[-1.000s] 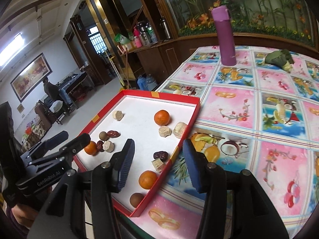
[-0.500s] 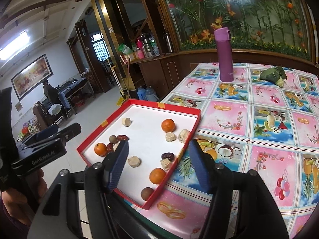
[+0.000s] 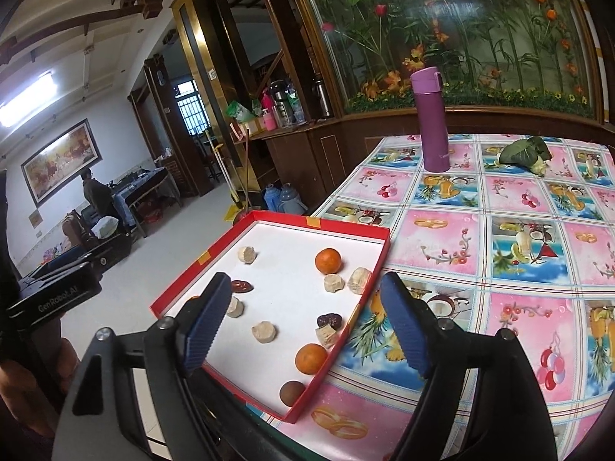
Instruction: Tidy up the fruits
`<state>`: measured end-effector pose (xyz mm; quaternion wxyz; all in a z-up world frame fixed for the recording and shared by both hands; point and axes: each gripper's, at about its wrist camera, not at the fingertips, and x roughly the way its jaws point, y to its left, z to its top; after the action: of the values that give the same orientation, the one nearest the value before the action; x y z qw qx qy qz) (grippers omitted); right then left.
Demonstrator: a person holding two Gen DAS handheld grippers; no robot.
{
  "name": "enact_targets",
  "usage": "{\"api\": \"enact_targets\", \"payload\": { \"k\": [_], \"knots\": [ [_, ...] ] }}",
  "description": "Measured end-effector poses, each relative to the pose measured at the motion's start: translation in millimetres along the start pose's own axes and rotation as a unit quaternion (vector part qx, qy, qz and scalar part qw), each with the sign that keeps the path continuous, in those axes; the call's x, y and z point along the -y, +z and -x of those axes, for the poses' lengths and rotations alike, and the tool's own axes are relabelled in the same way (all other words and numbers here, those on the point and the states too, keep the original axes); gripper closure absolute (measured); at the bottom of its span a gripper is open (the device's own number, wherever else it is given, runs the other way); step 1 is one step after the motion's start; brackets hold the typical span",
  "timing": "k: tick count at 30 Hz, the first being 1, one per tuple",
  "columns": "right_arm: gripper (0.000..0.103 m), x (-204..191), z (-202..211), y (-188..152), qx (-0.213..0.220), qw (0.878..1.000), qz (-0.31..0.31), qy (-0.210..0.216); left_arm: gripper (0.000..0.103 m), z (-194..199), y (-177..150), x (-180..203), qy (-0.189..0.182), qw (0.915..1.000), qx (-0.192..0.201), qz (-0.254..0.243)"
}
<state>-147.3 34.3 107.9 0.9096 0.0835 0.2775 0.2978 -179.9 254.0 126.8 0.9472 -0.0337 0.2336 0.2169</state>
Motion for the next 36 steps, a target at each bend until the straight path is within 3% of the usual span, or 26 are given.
{"api": "enact_targets", "payload": {
  "k": [5,10,21,36],
  "knots": [
    [0.023,-2.3,-3.2,-0.9,-0.004,1.000,0.001,0.003,0.000,4.8,0.2,-6.4,0.024,0.9994,0.025,0.000],
    [0.023,-7.3,-9.3,-2.1,-0.012,1.000,0.007,0.009,0.000,1.9,-1.7,-9.1,0.036,0.9989,0.025,-0.013],
    [0.023,-20.4,-18.4,-8.1,-0.024,0.999,0.029,0.019,0.000,-6.7,-8.3,-12.4,0.035,0.9990,0.000,-0.028],
    [0.023,-27.4,-28.5,-13.5,-0.040,0.998,0.038,0.022,0.000,-5.8,-10.1,-18.6,0.038,0.9990,0.004,-0.024]
  ]
}}
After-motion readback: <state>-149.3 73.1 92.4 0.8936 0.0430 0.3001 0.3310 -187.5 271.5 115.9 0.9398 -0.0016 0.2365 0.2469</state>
